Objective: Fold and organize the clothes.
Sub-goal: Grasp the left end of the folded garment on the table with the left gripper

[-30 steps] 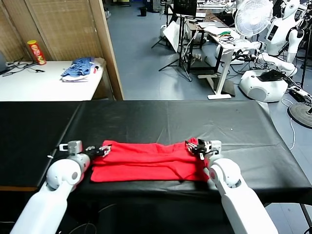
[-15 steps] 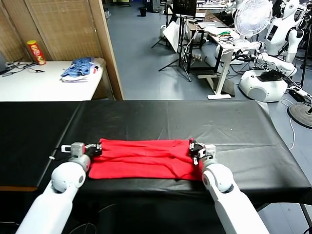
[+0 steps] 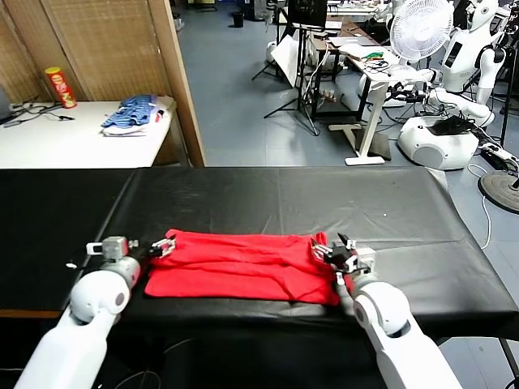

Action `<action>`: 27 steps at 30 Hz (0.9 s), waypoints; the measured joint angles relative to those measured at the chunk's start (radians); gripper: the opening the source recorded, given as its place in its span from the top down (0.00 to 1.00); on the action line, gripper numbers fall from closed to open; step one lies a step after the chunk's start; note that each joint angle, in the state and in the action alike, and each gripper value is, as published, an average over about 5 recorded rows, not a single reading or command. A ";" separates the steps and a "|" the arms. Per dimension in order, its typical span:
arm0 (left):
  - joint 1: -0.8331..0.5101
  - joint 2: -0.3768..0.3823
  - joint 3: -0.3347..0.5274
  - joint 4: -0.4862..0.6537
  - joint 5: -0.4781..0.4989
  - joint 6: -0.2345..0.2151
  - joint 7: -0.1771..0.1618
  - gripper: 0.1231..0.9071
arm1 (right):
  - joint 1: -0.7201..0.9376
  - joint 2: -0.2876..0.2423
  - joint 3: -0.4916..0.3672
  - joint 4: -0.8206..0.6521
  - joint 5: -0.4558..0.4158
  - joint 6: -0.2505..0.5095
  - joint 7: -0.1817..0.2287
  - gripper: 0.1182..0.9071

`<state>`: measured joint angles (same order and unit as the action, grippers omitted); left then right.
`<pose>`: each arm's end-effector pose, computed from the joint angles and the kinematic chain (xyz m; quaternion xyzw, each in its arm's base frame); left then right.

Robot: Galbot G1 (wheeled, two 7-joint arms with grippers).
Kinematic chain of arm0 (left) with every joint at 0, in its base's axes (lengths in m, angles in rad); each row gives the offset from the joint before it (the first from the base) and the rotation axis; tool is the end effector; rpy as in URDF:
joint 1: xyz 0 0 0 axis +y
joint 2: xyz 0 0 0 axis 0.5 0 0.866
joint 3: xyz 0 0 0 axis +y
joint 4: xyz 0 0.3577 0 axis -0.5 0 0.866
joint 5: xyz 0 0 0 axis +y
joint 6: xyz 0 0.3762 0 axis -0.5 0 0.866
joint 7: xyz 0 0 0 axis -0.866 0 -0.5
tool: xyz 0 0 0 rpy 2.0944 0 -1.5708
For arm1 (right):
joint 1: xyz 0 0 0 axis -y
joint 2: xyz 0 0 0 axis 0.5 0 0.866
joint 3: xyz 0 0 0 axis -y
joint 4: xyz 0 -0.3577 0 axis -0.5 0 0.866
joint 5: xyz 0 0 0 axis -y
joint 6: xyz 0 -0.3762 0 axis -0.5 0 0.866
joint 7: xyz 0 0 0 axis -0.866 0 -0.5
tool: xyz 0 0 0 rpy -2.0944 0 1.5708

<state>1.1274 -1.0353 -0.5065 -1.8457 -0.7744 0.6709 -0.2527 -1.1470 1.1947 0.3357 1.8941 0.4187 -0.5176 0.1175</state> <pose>0.3430 0.1251 -0.2512 0.0001 -0.9604 0.0538 0.2733 0.3242 -0.0255 -0.2797 0.0944 -0.9769 0.0066 0.1917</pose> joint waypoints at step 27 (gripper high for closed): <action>0.164 -0.087 -0.030 -0.074 0.078 -0.044 0.063 0.71 | -0.060 0.009 0.037 0.071 -0.013 0.003 -0.015 0.14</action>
<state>1.2912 -1.1218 -0.5365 -1.9200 -0.6961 0.6266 -0.1898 -1.2066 1.2034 0.3729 1.9648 0.4054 -0.5150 0.1030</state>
